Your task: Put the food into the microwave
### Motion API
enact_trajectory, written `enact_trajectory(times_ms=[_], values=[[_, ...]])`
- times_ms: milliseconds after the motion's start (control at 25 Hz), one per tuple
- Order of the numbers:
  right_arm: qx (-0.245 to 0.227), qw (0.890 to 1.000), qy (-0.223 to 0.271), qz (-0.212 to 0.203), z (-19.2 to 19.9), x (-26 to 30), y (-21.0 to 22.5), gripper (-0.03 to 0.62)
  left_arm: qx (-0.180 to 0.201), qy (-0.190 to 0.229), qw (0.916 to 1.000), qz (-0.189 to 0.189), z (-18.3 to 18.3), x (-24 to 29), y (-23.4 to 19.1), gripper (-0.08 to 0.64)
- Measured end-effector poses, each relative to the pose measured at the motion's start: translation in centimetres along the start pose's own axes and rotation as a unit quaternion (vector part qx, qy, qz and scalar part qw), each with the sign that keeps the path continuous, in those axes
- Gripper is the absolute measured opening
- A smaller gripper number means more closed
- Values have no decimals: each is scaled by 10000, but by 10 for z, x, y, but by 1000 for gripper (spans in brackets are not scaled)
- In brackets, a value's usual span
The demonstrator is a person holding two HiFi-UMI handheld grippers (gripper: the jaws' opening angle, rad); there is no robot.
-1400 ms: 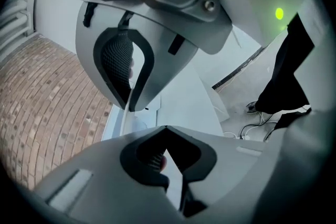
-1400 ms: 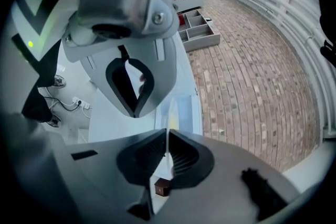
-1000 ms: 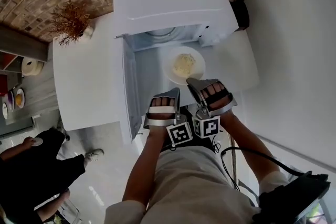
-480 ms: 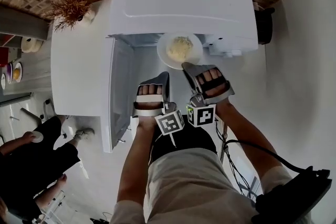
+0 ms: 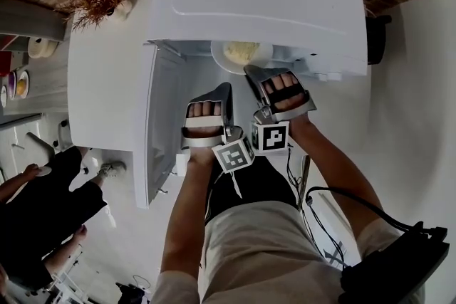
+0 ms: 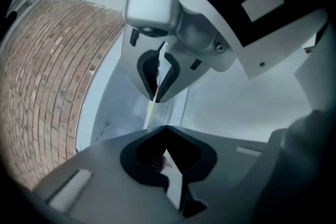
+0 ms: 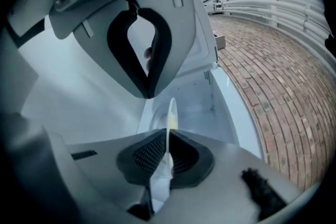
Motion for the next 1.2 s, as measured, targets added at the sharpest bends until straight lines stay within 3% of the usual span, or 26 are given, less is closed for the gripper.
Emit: enact_trajectory(times_ms=[520,720,1200], values=[[-79,9999,-99,-13,13,48,7,20,-136,-88,9996,-220,7,40,-18,6],[-88,9999,-81,-68,15,59,7,20,272,5,9994,-234,7,55,-17,6],[-170,9998,-43,-58,21,73,6,20,607,161,9980,-96,7,91,-16,7]])
Point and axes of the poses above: the fingertips, and each gripper's own axes: x forward along the fingers, y to its right, z out of its underside, the point moved 8 cm from there along -x, backward along the fingers, and after that the axes turned 8 degrees about -z, right-handed, at the moved point
